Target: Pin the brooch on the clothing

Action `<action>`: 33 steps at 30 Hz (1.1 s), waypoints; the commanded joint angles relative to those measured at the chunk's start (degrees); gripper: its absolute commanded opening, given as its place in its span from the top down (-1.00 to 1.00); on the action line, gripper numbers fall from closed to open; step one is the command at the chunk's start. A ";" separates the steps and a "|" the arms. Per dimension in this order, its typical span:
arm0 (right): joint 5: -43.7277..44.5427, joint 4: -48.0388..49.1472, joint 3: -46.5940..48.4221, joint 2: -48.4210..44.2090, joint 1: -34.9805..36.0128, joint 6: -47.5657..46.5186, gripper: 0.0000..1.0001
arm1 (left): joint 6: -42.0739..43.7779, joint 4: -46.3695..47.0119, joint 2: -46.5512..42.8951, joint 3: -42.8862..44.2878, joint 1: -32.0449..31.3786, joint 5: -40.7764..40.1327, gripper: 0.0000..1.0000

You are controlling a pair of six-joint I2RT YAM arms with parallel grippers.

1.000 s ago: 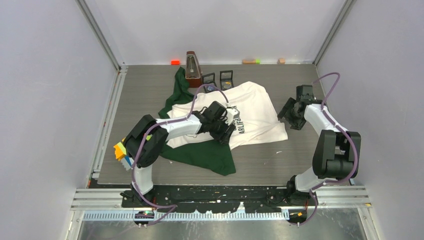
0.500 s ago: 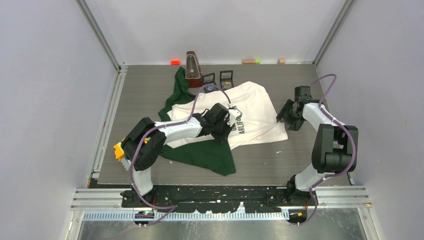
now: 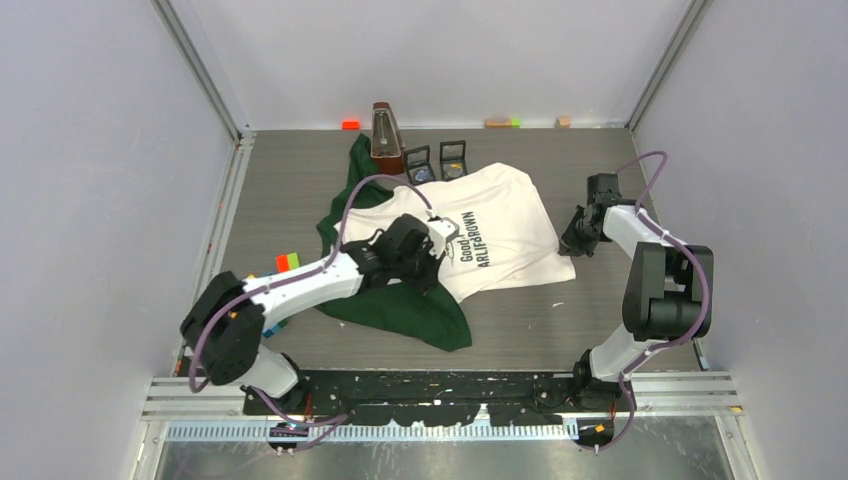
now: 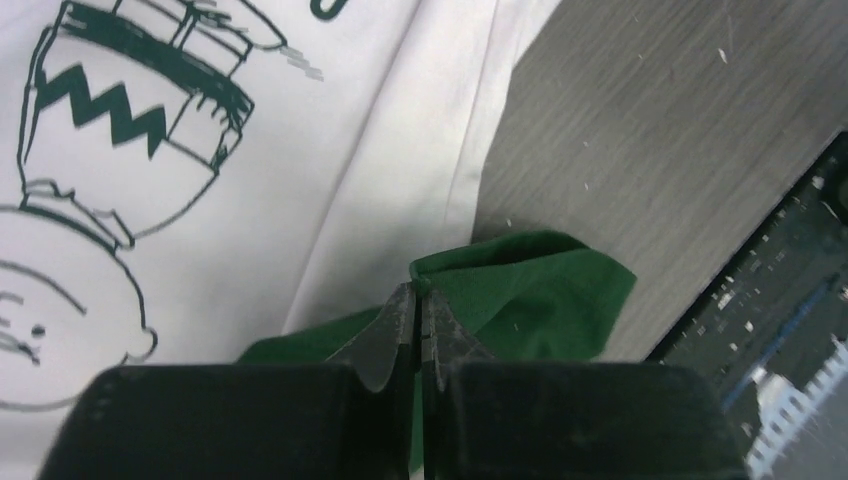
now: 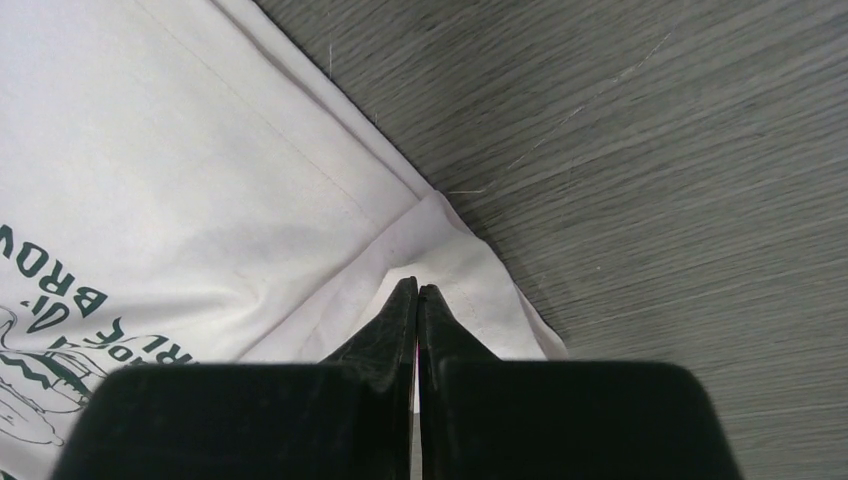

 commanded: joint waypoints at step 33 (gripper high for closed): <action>5.92 4.58 -4.41 -6.92 15.47 10.26 0.18 | -31.92 -43.18 -58.05 -7.17 -0.38 24.39 -0.62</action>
